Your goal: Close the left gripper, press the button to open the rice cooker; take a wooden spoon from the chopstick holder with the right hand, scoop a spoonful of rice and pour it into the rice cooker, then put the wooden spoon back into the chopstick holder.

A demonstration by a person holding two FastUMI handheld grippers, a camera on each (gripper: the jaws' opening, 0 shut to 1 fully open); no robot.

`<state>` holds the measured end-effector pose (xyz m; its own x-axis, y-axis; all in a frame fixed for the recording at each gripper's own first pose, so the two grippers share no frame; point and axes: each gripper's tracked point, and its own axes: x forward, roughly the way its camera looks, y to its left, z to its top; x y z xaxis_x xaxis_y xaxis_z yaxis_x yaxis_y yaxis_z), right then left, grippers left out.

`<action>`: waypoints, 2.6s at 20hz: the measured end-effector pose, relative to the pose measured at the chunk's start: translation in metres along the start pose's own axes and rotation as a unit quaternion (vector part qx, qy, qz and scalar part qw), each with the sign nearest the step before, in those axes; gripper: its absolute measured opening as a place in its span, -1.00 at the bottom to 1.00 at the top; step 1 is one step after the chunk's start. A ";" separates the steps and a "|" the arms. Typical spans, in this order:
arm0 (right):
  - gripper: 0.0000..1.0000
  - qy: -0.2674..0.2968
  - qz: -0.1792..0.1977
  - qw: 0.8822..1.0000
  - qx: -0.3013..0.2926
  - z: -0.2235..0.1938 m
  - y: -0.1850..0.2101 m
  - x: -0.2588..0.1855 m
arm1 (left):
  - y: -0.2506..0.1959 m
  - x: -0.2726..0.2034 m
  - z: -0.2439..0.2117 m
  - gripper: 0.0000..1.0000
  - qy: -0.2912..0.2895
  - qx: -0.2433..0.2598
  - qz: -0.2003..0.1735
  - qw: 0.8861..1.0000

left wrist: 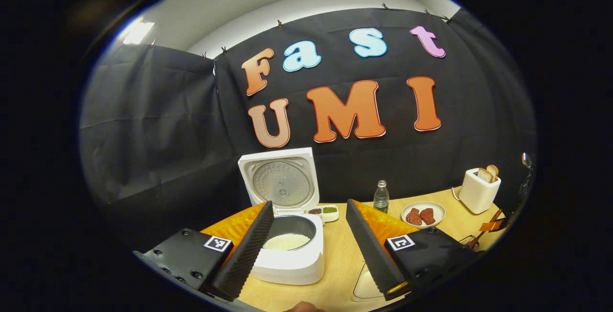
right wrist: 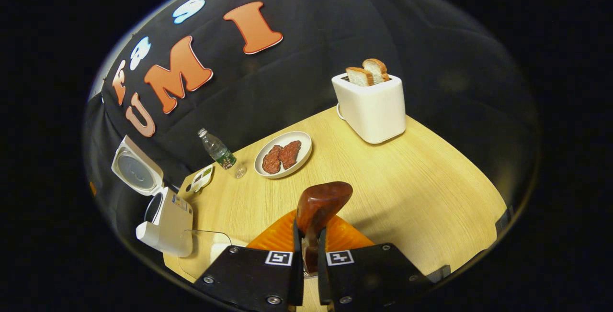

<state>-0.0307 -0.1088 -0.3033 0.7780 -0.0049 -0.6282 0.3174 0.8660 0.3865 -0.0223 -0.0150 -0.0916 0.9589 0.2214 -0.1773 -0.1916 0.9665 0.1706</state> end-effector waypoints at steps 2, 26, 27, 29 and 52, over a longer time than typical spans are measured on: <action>-0.81 -0.023 -0.004 1.000 0.009 0.017 0.005 -0.008 | 0.007 0.007 0.002 0.97 -0.003 -0.002 -0.007 1.000; -0.82 -0.046 0.026 0.987 -0.155 -0.033 0.164 -0.018 | 0.126 0.047 -0.034 1.00 0.023 -0.034 0.036 0.999; -0.81 -0.052 0.020 0.983 -0.174 -0.036 0.165 -0.015 | 0.128 0.048 -0.037 1.00 0.026 -0.032 0.037 0.998; -0.81 -0.064 0.007 0.975 -0.212 -0.043 0.168 -0.010 | 0.134 0.048 -0.044 1.00 0.034 -0.028 0.040 0.998; -0.82 -0.008 0.031 0.989 -0.144 -0.115 0.212 0.019 | 0.169 0.064 -0.069 0.97 0.067 -0.007 0.042 0.997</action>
<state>-0.0115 0.1320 -0.3110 0.8002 0.0470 -0.5978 0.1030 0.9713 0.2142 -0.0072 0.1712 -0.1412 0.9033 0.3160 -0.2902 -0.2737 0.9453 0.1775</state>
